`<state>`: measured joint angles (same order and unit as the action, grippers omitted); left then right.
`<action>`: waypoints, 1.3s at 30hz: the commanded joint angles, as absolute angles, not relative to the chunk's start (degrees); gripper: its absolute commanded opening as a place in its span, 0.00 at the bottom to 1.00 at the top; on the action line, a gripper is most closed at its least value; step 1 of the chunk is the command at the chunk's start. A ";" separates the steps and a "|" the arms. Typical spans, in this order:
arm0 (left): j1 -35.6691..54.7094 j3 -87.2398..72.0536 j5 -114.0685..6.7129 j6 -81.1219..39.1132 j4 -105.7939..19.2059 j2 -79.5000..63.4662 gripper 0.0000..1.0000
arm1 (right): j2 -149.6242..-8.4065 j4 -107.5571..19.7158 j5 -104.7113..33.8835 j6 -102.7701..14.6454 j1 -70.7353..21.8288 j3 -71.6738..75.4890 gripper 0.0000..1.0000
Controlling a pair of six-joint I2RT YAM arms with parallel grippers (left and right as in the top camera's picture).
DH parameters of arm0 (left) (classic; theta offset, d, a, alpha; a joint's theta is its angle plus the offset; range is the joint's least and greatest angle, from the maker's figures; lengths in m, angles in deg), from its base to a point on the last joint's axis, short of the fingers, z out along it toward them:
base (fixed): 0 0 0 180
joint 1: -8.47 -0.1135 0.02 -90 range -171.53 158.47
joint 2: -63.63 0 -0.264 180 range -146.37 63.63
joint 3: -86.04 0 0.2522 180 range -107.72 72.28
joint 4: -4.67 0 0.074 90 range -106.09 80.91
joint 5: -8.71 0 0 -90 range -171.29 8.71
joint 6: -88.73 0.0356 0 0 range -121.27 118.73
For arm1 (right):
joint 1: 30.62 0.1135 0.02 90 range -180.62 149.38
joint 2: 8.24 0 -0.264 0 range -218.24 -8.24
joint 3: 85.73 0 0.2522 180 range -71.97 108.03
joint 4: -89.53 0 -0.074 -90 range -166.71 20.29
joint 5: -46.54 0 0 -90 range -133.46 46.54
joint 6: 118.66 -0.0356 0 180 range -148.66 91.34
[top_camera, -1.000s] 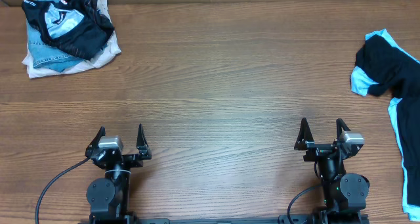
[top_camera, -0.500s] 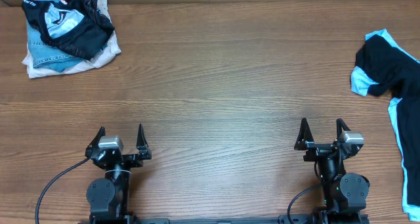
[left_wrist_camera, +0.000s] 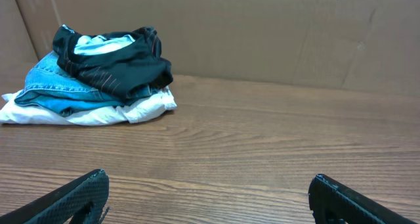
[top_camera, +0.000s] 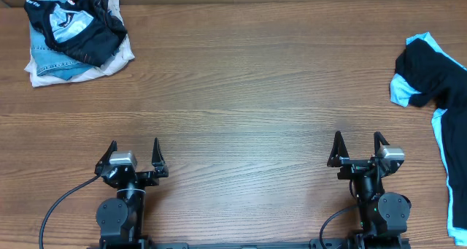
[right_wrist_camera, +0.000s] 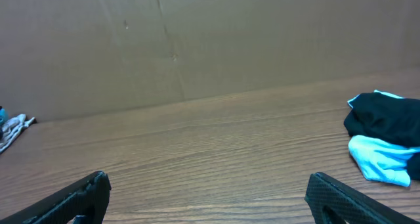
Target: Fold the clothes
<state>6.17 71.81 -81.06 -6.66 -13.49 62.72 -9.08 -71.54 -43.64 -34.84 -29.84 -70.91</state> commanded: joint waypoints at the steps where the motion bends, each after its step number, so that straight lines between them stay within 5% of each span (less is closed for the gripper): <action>1: 5.86 72.01 -80.65 -6.15 -13.51 63.38 1.00 | -8.41 -71.86 -43.32 -34.62 -29.95 -71.52 1.00; 20: 5.86 72.01 -80.65 -6.15 -13.51 63.38 1.00 | -8.41 -72.56 -42.83 -34.69 -29.93 -71.52 1.00; 26: 5.86 72.01 -80.65 -6.15 -13.51 63.38 1.00 | -8.41 -73.70 -27.67 -43.73 -29.95 -71.52 1.00; 39: 5.86 72.01 -80.65 -6.15 -13.51 63.38 1.00 | -8.41 -94.33 -19.19 -48.37 -29.95 -71.30 1.00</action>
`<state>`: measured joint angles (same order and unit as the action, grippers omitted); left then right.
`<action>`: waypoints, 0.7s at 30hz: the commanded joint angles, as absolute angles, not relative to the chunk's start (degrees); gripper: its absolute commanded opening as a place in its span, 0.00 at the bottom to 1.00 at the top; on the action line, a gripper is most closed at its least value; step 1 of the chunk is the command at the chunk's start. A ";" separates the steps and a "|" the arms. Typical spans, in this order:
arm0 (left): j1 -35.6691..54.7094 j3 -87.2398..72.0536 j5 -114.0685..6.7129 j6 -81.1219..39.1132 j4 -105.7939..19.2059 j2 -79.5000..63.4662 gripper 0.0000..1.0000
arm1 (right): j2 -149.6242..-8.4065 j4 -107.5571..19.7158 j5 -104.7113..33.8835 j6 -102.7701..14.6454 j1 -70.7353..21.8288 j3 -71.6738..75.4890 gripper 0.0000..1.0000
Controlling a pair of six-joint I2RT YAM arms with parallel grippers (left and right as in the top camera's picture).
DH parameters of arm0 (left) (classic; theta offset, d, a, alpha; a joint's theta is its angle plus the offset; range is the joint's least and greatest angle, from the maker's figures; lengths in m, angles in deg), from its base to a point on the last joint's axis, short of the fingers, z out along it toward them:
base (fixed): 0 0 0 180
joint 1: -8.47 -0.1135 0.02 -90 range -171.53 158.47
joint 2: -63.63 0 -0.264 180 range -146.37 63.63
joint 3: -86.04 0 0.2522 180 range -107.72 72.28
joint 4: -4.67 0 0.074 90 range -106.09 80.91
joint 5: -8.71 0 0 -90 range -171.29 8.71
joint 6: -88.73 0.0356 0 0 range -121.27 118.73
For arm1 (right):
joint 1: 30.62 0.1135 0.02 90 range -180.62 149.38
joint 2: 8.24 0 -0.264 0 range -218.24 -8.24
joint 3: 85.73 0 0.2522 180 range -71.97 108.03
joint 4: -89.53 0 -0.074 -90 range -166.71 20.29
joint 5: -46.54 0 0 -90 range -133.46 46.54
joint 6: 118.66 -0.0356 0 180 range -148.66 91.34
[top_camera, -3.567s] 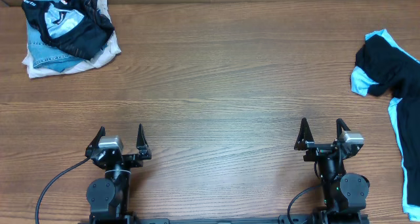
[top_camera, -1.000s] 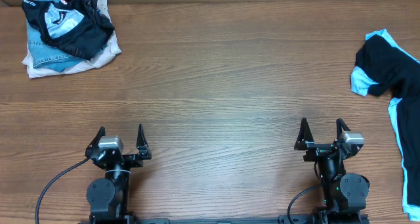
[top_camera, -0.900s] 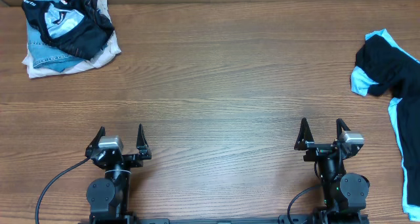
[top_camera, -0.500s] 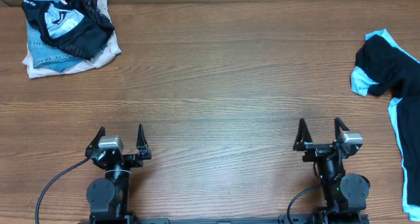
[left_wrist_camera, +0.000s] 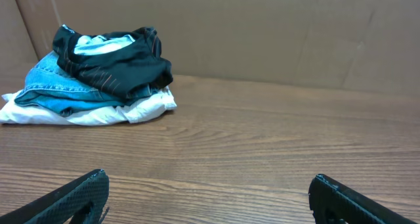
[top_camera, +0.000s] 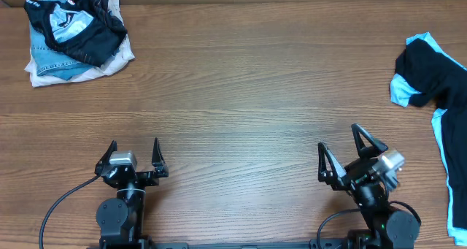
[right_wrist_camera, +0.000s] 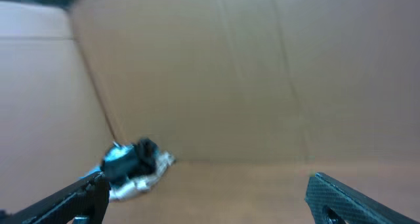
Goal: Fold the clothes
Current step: 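Reach the right gripper to the black garment at the right edge and grasp it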
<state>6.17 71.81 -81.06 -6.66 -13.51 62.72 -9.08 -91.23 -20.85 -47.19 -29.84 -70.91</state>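
A black and light-blue garment (top_camera: pixel 436 96) lies crumpled and unfolded at the table's right edge. At the far left corner sits a pile of clothes (top_camera: pixel 73 36), a black piece on top of denim and white; it also shows as the pile (left_wrist_camera: pixel 98 76) in the left wrist view and, blurred, as the pile (right_wrist_camera: pixel 134 168) in the right wrist view. My left gripper (top_camera: pixel 133 154) rests open near the front edge, nothing between its fingers. My right gripper (top_camera: pixel 349 155) is open too, turned to point toward the far left, well apart from the garment.
A brown cardboard wall (left_wrist_camera: pixel 262 33) closes the table's far side. The wooden table (top_camera: pixel 241 88) stretches between the two heaps. A black cable (top_camera: pixel 62 201) runs from the left arm's base.
My right gripper has swung to the left; its camera, which showed the black and blue garment, now shows the far-left pile. The left arm and both heaps have not moved.
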 commanded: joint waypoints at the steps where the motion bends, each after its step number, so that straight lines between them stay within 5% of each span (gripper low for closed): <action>1: 5.86 72.01 -80.65 -6.15 -13.51 63.38 1.00 | -8.43 -94.86 -20.10 -48.26 -29.95 -70.91 1.00; 11: 5.86 72.01 -80.65 -6.15 -13.51 63.38 1.00 | -17.54 -93.85 -25.09 -41.59 -29.95 -59.50 1.00; 21: 5.86 72.01 -80.65 -6.15 -13.51 63.38 1.00 | -52.51 -73.98 -47.93 -35.41 -33.78 -31.48 1.00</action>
<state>6.17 71.81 -81.06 -6.66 -13.51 62.72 -41.94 -78.23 -37.81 -37.77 -30.67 -40.42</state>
